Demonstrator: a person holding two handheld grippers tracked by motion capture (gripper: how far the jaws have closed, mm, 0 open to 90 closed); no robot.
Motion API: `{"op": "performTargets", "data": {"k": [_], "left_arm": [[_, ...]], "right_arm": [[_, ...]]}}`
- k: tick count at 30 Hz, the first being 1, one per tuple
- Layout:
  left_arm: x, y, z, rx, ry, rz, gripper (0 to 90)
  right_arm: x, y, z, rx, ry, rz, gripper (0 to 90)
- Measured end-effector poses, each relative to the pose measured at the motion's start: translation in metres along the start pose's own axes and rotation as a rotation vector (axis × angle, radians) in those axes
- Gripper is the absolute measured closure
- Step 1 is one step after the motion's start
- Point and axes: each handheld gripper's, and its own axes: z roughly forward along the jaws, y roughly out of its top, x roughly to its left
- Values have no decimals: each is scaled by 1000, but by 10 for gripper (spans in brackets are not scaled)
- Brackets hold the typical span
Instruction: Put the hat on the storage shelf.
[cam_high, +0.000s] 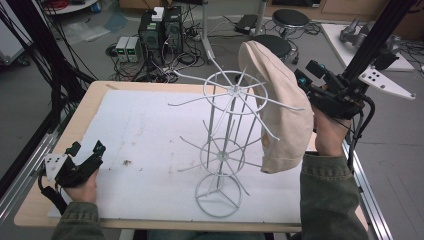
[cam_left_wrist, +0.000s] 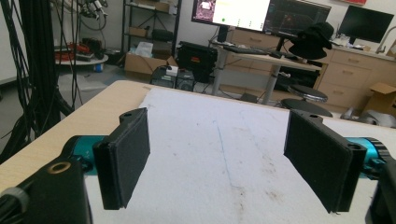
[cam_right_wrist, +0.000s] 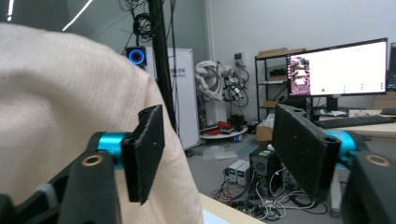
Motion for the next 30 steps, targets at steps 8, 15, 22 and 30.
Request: {"op": "performTargets", "data": {"k": [8, 15, 22, 30], "left_arm": [[0, 0, 0, -2, 1, -1, 227], [0, 0, 0, -2, 0, -1, 227], [0, 0, -1, -2, 3, 1, 227], [0, 0, -1, -3, 6, 0, 227]], "right_arm": [[-1, -4, 0, -23, -114, 23, 195], [-2, -12, 1, -18, -217, -1, 119], [0, -24, 1, 15, -429, -39, 119], [3, -33, -8, 51, -468, -58, 118]]}}
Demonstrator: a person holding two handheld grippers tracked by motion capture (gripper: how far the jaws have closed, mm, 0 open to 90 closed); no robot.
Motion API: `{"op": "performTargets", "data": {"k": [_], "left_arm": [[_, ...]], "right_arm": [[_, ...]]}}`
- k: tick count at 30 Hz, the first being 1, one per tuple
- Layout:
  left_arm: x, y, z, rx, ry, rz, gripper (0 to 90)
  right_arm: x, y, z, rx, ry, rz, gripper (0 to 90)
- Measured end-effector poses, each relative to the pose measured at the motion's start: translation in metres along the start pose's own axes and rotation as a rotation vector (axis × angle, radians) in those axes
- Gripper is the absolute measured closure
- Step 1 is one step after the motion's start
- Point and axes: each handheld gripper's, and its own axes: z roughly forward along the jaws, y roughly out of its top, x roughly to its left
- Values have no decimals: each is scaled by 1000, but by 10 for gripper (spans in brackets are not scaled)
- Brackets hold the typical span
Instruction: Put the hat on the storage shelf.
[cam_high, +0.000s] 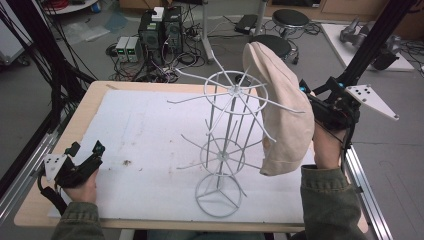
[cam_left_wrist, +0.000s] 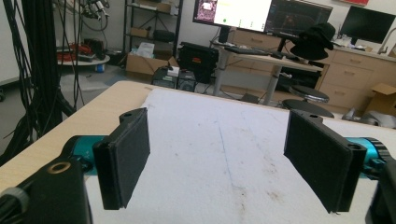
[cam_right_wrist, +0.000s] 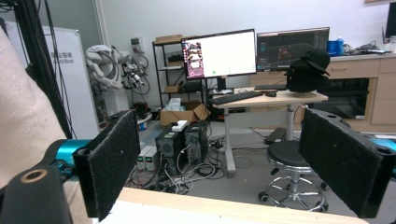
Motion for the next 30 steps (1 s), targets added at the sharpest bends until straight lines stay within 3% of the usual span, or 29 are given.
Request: {"op": "performTargets", "data": {"k": [6, 11, 17, 20, 30], "left_arm": [[0, 0, -1, -1, 0, 0, 226], [0, 0, -1, -3, 0, -5, 227], [0, 0, -1, -3, -1, -3, 227], [0, 0, -1, -2, -2, -3, 227], [0, 1, -2, -2, -1, -2, 227]], "right_arm": [[0, -7, -4, 3, -18, -9, 115], [-2, -20, -8, 36, -35, -11, 114], [-6, -45, -15, 81, -93, -10, 115], [-10, -54, -17, 96, -104, 12, 114], [-9, -75, -27, 146, -118, -5, 115]]}}
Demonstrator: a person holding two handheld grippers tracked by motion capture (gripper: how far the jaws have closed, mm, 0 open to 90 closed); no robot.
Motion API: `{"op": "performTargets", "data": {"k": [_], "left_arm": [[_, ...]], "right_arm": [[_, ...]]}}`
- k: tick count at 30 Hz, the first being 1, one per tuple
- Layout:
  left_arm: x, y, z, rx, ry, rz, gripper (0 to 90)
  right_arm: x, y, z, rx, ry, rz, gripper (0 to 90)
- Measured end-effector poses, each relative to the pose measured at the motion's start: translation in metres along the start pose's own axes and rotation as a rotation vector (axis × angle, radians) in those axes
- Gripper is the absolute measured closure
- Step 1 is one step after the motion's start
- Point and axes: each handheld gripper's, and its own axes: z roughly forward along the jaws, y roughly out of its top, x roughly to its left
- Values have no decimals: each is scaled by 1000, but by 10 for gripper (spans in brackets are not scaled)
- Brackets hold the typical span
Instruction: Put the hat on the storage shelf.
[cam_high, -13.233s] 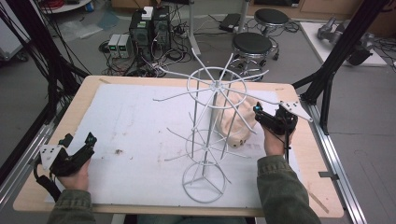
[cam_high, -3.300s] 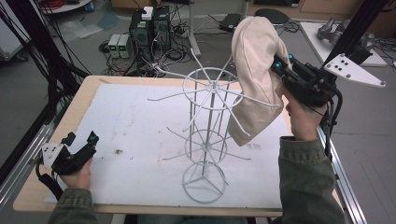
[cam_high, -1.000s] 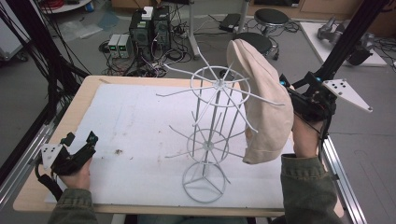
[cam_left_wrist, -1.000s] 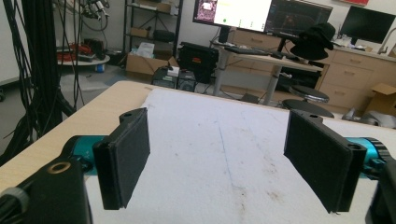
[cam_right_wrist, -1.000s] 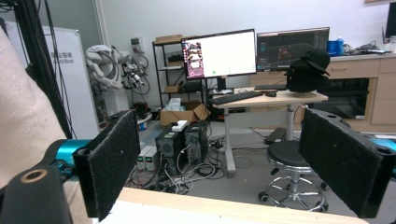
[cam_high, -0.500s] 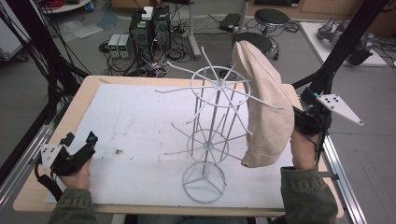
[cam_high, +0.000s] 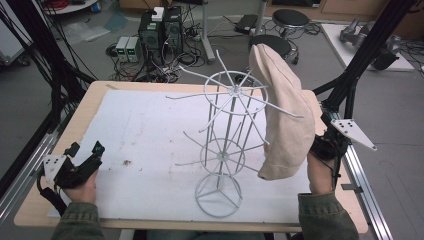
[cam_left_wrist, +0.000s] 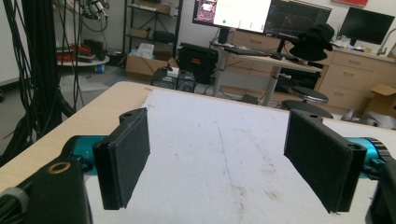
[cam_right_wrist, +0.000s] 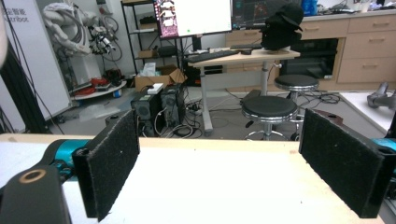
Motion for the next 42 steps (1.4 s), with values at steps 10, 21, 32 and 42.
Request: {"op": "performTargets", "data": {"k": [10, 21, 32, 42], "left_arm": [[1, 0, -3, -5, 5, 6, 226], [2, 0, -18, -13, 2, 16, 226], [5, -2, -26, -8, -4, 13, 227], [4, -2, -25, -2, -10, 27, 227]], "right_arm": [[0, -30, -10, 30, -20, -29, 115], [0, -65, -28, 4, -44, -28, 114], [-2, -106, -38, 14, -96, -65, 115], [-6, -113, -38, 26, -101, -49, 115]]}}
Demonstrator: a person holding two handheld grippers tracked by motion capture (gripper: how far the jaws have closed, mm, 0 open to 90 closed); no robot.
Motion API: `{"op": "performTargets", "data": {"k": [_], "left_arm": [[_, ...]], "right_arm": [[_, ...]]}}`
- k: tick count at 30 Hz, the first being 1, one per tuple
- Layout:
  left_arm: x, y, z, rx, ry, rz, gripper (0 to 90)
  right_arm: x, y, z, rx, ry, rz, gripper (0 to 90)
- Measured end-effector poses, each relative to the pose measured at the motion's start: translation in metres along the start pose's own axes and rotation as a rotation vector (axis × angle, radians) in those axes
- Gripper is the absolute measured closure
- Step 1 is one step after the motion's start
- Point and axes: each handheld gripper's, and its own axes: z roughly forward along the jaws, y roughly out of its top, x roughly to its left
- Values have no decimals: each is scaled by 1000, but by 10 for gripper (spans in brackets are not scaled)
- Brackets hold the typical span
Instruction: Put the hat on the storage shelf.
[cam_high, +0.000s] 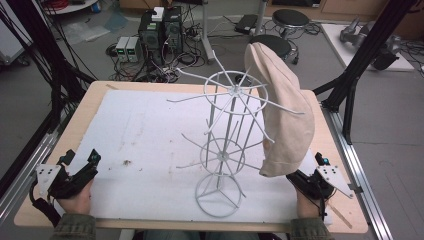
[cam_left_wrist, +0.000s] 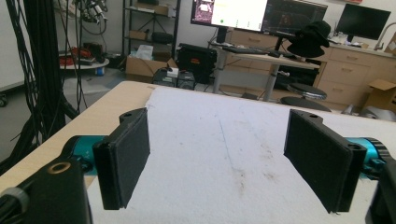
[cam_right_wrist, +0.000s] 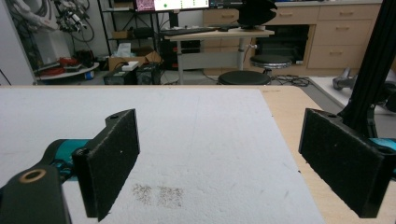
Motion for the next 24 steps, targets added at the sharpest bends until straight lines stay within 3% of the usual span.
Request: {"op": "performTargets", "data": {"k": [6, 24], "left_arm": [[-2, -1, 0, 2, -9, 6, 226], [-4, -2, 3, 14, -15, 6, 226]], "right_arm": [[-2, 1, -1, -13, -2, 9, 115], [-2, -1, 1, 19, 15, 13, 115]]}}
